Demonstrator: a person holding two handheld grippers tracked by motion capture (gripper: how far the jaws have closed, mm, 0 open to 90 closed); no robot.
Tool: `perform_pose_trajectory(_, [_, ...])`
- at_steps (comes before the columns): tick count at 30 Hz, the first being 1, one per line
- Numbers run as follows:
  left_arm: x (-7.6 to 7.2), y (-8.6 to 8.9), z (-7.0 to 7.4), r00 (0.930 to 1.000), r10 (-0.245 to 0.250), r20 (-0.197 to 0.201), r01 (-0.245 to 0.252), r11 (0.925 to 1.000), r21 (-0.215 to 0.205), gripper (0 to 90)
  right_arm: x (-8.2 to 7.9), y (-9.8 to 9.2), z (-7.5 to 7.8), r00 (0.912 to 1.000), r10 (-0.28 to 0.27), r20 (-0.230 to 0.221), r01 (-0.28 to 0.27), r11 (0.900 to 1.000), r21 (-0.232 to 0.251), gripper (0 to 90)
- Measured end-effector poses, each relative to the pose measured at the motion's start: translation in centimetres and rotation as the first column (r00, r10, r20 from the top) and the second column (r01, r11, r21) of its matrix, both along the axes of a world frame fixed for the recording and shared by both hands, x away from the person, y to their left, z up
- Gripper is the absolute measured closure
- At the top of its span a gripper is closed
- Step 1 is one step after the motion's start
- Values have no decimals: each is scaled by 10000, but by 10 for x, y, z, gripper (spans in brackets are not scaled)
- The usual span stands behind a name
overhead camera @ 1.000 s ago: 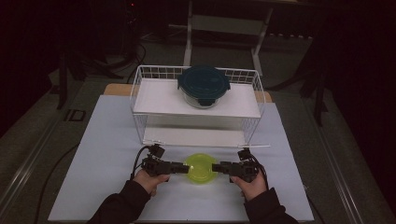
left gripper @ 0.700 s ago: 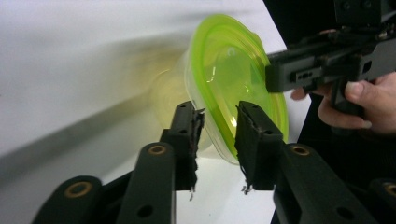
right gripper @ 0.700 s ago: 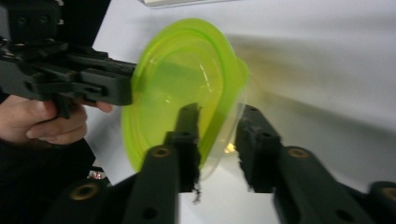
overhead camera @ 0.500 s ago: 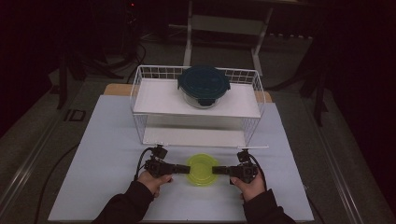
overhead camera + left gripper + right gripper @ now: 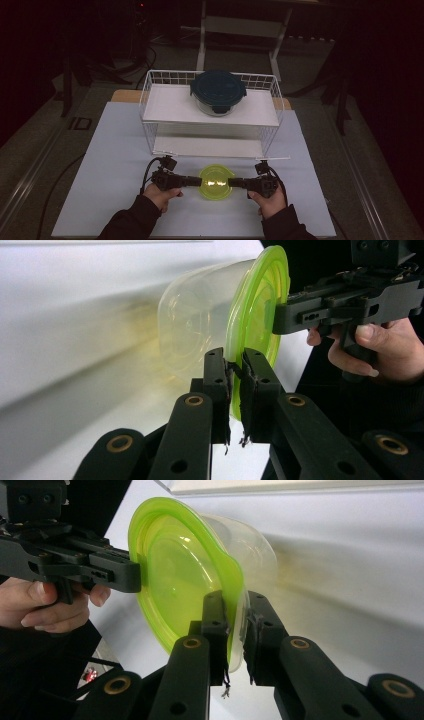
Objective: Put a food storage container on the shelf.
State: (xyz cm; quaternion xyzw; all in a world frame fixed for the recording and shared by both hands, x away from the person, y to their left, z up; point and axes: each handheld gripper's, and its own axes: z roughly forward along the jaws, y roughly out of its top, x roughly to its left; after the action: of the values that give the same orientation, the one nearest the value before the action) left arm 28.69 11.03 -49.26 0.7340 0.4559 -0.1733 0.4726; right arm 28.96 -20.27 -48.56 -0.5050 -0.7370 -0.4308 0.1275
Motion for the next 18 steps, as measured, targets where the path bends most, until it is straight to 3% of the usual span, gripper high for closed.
perform_pose_trajectory(10, [-7, 11, 28, 9981, -9, 623, 24, 9997, -241, 822, -8, 7, 30, 9970, 91, 774, -100, 9999, 115, 806])
perform_pose_trajectory(18, [-13, 12, 45, 9956, 14, 938, 9, 9997, -251, 822, -12, 9, 44, 9943, 156, 1058, -176, 9997, 179, 807])
